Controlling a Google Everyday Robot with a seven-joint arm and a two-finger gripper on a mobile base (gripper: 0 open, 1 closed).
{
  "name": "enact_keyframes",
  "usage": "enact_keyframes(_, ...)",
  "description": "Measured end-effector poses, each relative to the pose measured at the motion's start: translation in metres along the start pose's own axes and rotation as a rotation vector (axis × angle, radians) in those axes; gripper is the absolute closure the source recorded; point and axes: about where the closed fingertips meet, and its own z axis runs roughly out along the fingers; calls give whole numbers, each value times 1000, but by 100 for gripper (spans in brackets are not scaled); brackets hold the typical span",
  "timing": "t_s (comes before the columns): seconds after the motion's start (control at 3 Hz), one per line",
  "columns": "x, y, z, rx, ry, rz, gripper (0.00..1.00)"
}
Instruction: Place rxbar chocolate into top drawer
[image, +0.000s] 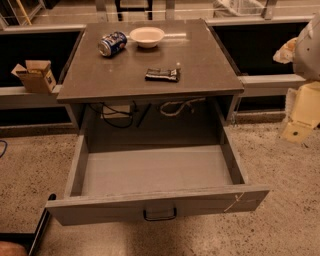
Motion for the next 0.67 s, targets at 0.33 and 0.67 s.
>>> enact_keyframes(0.33, -2, -2, 0, 4, -1, -2, 0)
enact_keyframes(0.67, -22, -38, 13, 36, -46, -48, 0)
